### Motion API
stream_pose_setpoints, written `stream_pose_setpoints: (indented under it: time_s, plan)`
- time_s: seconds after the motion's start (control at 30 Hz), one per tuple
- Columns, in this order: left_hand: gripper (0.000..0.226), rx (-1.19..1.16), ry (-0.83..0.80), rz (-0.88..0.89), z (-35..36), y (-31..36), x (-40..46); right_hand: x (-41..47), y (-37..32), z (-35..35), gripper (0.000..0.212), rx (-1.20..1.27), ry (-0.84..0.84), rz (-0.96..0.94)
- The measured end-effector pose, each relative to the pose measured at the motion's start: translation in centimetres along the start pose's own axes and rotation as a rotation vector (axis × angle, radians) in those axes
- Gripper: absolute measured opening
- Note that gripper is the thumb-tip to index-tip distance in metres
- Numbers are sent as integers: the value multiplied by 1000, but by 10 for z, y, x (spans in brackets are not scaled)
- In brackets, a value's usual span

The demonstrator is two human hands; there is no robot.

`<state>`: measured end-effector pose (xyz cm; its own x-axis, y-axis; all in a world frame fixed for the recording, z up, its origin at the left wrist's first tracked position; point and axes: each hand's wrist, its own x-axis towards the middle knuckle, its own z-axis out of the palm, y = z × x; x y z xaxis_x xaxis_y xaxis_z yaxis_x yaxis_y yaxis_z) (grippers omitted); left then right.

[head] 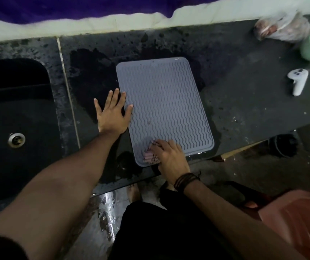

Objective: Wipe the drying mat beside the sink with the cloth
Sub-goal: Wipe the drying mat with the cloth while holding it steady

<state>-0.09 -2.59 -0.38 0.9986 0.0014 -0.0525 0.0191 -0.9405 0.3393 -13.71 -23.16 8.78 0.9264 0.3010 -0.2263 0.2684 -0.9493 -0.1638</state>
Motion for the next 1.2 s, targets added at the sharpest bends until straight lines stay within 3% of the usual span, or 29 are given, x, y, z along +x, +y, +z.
stream_pose_setpoints:
  time_s: [0.1,0.23,0.33,0.47,0.63,0.8,1.03,1.2]
  plan:
    - [65,27,-14,5,-4,2,-1,15,-10,-1,55,-5,67,16]
    - [63,171,-99,-17,-15,15,1,12,-13,4,53,1,19,-7]
    - [62,243,-152,-65,-23,27,3,-8,0,4,51,12,-12,-51]
    - [61,305,-176,-100,-25,39,6,-26,27,0,48,50,67,-25]
    - [56,342,-1,-105,-18,60,-5,9,61,-14,45,19,101,89]
    - [52,205,71,2,9,107,-14,16,71,-7,41,-27,57,52]
    - [55,138,128,-151,29,113,-11,-20,97,2,59,-20,21,-112]
    - [55,82,183,-151,28,115,-11,-36,122,-8,46,51,17,-162]
